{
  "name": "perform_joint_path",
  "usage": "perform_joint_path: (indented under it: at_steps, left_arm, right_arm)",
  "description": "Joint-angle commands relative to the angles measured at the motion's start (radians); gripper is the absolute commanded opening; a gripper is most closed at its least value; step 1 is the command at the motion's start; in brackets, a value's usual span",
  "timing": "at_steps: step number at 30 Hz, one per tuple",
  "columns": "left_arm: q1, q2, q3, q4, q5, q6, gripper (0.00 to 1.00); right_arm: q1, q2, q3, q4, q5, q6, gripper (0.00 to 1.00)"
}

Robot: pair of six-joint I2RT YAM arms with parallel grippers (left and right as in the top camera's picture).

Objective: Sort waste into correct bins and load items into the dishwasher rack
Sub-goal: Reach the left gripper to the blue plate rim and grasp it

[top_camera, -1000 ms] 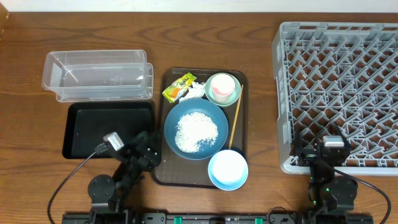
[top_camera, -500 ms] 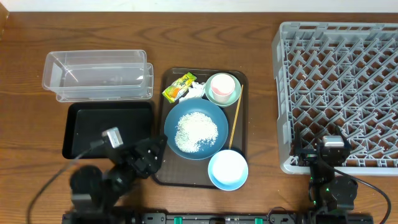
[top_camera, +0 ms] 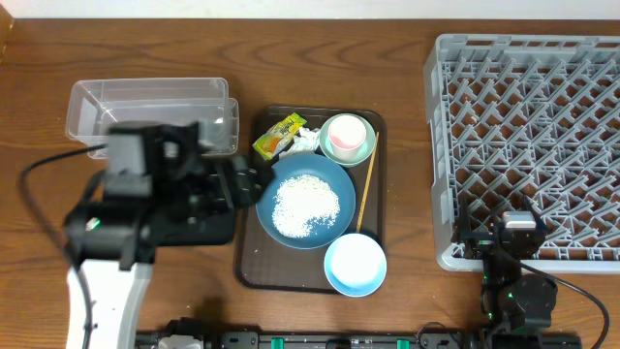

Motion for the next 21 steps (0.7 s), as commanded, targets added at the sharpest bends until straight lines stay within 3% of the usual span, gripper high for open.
perform_joint_path:
  at_steps: [1, 6, 9, 21]
  left_arm:
    - [-0.162, 0.049, 0.019, -0.022, -0.124, 0.023, 0.96]
    - [-0.478, 0.131, 0.019, 0.004, -0.566, -0.167, 0.96]
    - [-0.605, 0.179, 0.019, 0.079, -0.71, -0.206, 0.96]
    - [-0.751, 0.451, 0.019, 0.292, -0.655, -0.202, 0.98]
  right_arm:
    - [0.008, -0.002, -0.001, -0.005, 0.003, -0.009, 0.99]
    - [0.008, -0.002, -0.001, -0.005, 0.003, -0.009, 0.99]
    - [0.008, -0.002, -0.001, -0.005, 0.003, -0.009, 0.99]
    - [0.008, -0.002, -0.001, -0.005, 0.003, -0.009, 0.99]
